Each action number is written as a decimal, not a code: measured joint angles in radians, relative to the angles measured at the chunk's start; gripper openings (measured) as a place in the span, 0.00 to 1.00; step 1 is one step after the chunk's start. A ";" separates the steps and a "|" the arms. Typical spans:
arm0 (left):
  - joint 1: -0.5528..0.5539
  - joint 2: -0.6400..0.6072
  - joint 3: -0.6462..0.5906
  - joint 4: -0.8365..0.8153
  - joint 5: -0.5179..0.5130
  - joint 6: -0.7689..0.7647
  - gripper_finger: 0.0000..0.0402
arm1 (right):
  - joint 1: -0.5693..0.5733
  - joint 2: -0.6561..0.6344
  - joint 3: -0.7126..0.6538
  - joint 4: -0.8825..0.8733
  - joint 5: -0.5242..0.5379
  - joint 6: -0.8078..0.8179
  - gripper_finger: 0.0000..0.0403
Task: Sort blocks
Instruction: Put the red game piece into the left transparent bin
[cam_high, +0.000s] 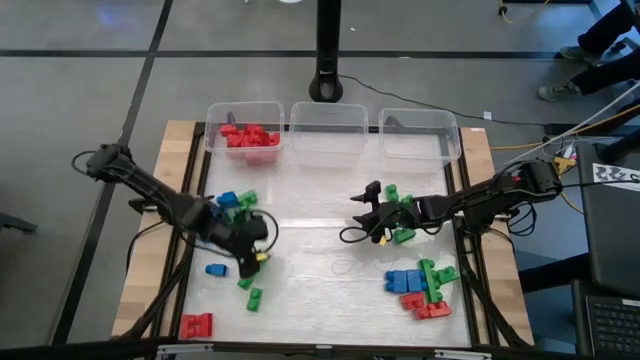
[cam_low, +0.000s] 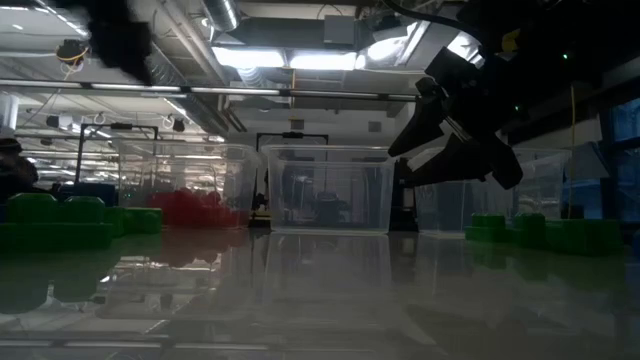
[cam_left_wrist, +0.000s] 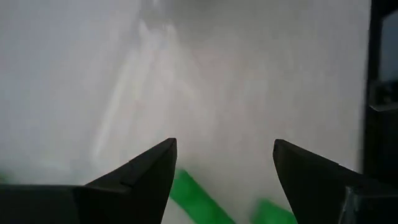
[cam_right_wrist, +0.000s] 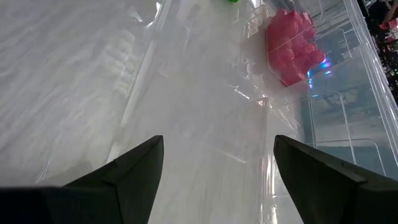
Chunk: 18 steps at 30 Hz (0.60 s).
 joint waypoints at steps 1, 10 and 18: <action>-0.025 0.018 0.000 -0.006 0.023 -0.069 0.63 | 0.000 0.000 0.000 0.000 -0.003 0.000 0.76; -0.254 0.163 0.000 0.008 0.282 -0.726 0.63 | 0.000 0.000 0.000 -0.001 -0.105 0.005 0.76; -0.432 0.231 0.001 0.071 0.417 -1.382 0.63 | 0.000 0.000 0.000 -0.006 -0.164 0.083 0.76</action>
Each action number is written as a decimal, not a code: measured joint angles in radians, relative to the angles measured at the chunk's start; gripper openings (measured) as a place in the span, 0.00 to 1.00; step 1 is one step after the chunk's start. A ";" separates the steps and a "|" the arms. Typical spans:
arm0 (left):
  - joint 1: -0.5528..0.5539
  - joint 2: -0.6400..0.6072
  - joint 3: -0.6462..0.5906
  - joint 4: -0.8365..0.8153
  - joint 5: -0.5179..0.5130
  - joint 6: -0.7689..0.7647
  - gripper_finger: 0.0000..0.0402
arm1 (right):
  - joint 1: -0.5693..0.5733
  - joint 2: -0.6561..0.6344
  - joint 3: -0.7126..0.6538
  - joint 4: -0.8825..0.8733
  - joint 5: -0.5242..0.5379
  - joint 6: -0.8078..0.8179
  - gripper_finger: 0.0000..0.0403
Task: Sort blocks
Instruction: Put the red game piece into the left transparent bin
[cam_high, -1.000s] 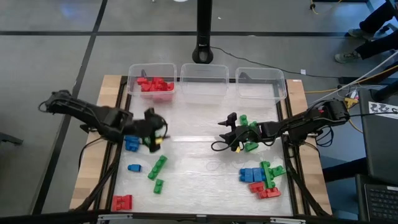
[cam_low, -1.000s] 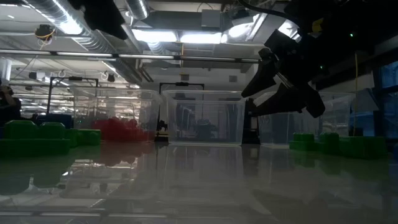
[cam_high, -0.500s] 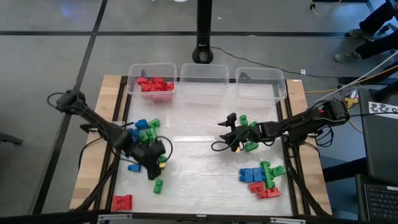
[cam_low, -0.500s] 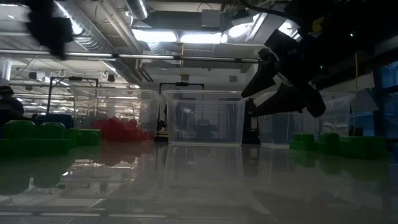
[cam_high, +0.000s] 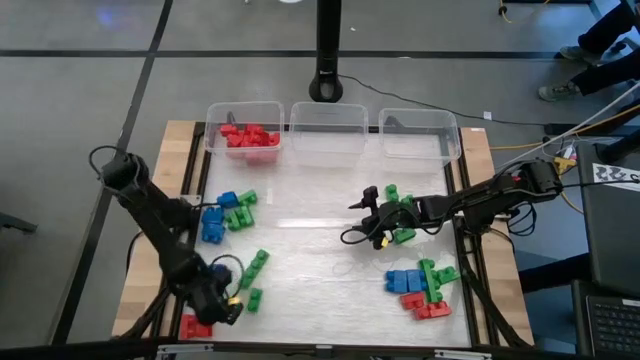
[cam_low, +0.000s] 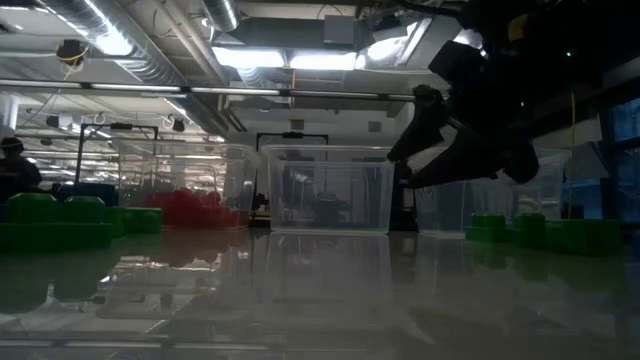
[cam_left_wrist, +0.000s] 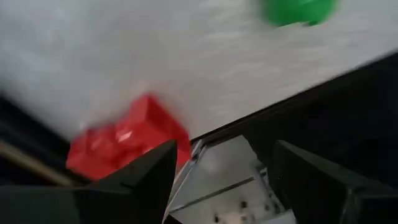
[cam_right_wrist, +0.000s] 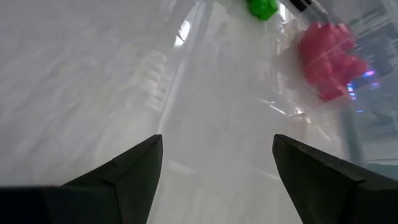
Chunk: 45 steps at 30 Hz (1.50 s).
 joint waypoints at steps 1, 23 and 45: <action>-0.018 0.008 0.000 0.003 0.001 -0.055 0.63 | 0.000 0.000 0.000 -0.002 -0.008 0.004 0.76; -0.119 0.181 0.001 0.102 0.124 -0.215 0.63 | 0.000 0.000 0.000 0.000 -0.055 0.034 0.76; -0.071 0.166 0.001 -0.215 0.008 -0.138 0.63 | 0.000 0.000 0.000 0.004 -0.054 0.031 0.76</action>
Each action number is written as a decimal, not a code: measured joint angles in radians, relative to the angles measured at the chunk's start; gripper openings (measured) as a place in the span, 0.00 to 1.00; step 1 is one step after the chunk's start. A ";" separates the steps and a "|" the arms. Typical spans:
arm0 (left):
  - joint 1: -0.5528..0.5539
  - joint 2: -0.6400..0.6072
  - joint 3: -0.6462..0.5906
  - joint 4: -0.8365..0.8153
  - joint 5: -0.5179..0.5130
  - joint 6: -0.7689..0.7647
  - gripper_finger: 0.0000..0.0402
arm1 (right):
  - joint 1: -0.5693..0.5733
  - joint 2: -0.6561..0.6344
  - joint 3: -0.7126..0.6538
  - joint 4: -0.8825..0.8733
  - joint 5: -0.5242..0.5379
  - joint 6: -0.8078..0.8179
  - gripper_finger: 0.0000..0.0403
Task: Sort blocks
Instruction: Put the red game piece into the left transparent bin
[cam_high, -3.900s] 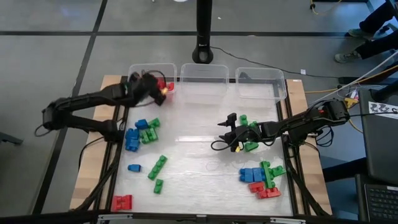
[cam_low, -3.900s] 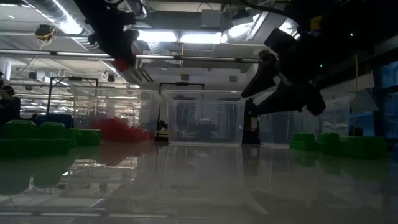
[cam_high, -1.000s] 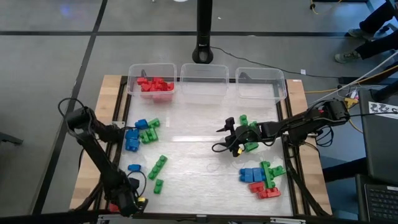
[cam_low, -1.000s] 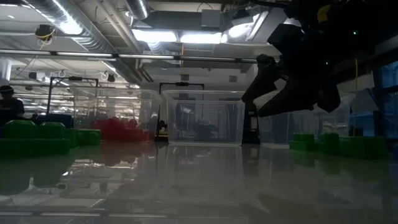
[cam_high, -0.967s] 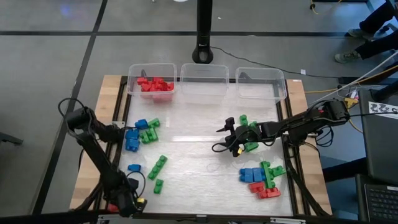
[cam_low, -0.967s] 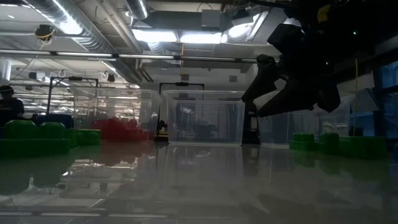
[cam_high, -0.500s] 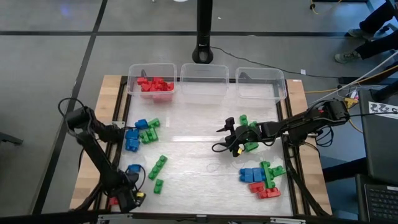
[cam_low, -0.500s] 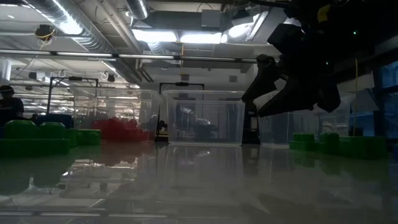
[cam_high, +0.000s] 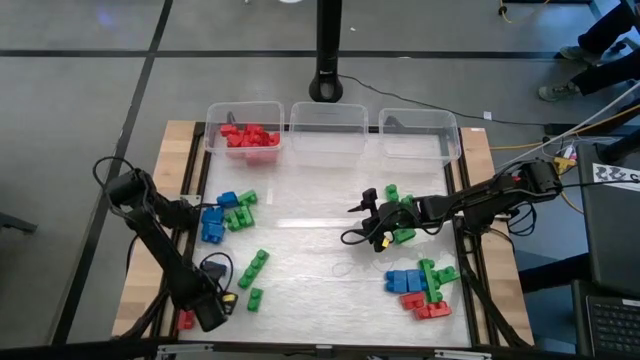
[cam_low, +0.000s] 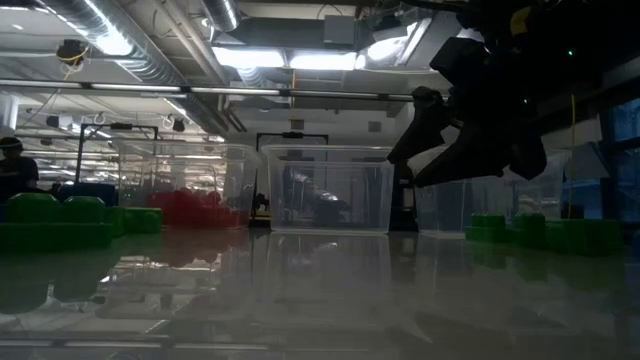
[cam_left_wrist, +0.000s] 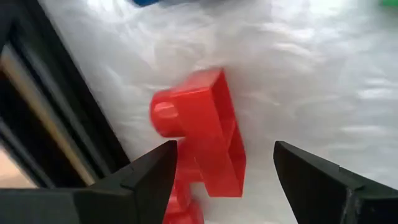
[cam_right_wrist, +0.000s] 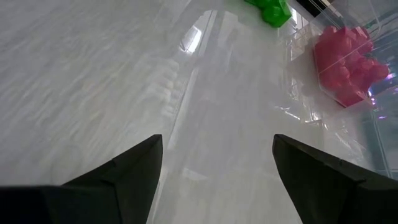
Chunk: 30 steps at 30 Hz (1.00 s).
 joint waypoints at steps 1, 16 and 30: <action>-0.003 0.000 0.000 -0.003 0.004 -0.002 0.63 | 0.000 0.000 0.000 0.000 0.000 0.000 0.76; -0.017 -0.015 0.003 -0.053 -0.017 -0.066 0.63 | 0.000 0.000 0.000 0.000 0.000 0.000 0.76; -0.019 0.055 0.000 -0.047 -0.017 0.004 0.63 | 0.000 0.000 0.000 -0.005 0.000 -0.001 0.76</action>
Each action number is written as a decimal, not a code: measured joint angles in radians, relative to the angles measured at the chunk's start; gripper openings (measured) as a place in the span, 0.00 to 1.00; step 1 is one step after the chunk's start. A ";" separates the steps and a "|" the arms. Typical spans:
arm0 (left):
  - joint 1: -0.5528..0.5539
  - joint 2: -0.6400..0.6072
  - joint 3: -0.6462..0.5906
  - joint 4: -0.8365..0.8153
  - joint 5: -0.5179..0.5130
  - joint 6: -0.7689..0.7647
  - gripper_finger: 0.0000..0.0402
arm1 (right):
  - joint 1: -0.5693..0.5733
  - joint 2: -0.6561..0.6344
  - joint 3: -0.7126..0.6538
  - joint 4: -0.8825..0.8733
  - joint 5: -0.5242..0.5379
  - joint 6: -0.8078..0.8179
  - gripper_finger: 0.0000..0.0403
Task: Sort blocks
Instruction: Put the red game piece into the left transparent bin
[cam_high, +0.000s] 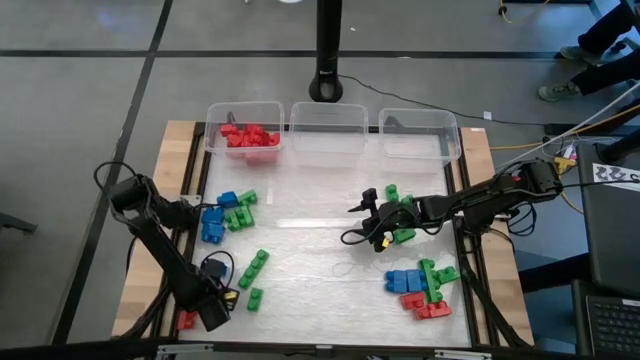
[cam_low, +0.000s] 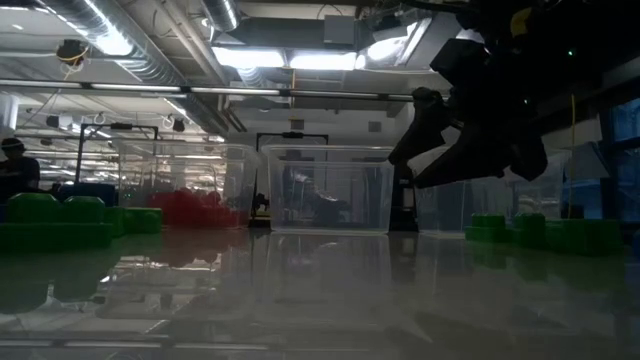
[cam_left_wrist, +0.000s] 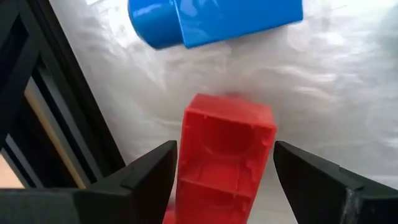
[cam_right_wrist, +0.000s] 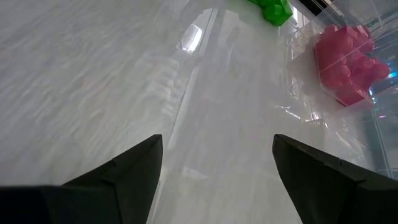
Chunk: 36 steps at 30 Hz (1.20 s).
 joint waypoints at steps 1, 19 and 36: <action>0.000 0.000 0.000 0.002 -0.008 0.003 0.63 | 0.000 0.000 0.000 0.000 0.000 0.000 0.76; 0.001 -0.022 0.009 0.016 -0.035 0.147 0.32 | 0.000 0.000 0.000 0.001 0.000 0.000 0.76; 0.237 -0.391 0.112 -0.050 -0.586 0.675 0.33 | -0.001 0.000 0.000 0.007 0.000 0.000 0.76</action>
